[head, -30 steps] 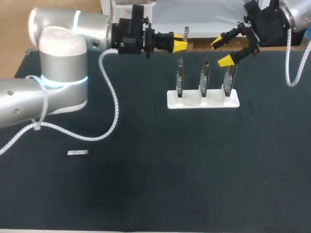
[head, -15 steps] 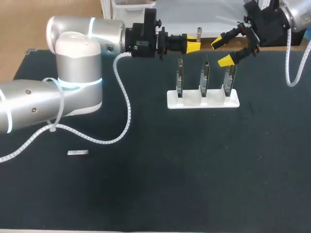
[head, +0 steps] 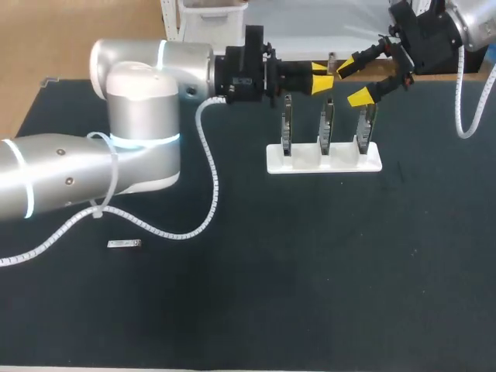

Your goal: Pick up the optical module with the left hand, and insert it into the network port with the right hand.

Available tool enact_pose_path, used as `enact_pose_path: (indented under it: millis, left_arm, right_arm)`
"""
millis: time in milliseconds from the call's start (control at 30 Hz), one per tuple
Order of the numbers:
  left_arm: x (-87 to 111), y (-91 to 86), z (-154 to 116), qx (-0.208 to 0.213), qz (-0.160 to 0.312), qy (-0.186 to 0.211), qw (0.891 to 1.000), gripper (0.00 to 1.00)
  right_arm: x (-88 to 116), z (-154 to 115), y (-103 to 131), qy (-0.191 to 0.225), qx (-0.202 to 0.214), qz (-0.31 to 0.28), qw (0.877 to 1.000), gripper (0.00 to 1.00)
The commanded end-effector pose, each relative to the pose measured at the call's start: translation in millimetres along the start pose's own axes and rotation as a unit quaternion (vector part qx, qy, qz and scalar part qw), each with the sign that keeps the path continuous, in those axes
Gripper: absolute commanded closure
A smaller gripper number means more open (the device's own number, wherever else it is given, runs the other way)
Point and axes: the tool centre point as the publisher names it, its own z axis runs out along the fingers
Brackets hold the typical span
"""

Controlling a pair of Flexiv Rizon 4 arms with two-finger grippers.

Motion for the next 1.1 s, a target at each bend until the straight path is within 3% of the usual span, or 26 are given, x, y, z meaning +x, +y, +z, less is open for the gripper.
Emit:
enact_pose_path:
  millis: [33,300,1100]
  left_arm:
    - [4.1,3.5,7.2,-0.001,0.002,-0.002,1.000,1.00]
    - [10.4,12.0,11.3,-0.032,0.011,0.014,0.999,1.00]
    - [19.2,23.6,13.4,-0.043,-0.001,0.017,0.999,1.00]
  right_arm:
    - [0.0,0.2,0.1,0.000,0.001,0.000,1.000,0.00]
    - [0.0,0.2,0.1,0.000,0.001,0.000,1.000,0.00]
    - [0.0,0.2,0.1,0.000,0.001,0.000,1.000,0.00]
